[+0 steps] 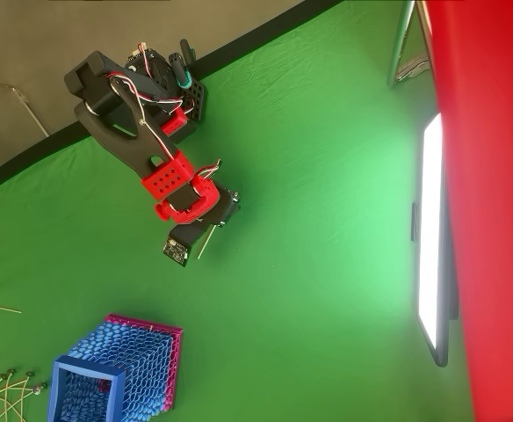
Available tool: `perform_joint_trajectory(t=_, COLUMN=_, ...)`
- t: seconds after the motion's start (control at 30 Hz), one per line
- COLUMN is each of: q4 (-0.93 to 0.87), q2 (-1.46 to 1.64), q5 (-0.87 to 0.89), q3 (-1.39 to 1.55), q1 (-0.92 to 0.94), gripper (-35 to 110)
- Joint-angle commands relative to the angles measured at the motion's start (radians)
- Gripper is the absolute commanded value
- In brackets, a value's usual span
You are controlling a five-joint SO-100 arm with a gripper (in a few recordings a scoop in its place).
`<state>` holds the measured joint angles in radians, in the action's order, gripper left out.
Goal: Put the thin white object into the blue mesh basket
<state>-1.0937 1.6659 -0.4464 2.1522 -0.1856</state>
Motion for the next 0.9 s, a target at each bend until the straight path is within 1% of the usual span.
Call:
perform_joint_trajectory(t=0.0, q4=-0.005, q2=-0.005, q5=0.008, q3=-0.032, q1=-0.008, gripper=15)
perform_joint_trajectory(t=0.87, q4=-0.002, q2=-0.110, q5=0.017, q3=-0.069, q1=-0.031, gripper=15)
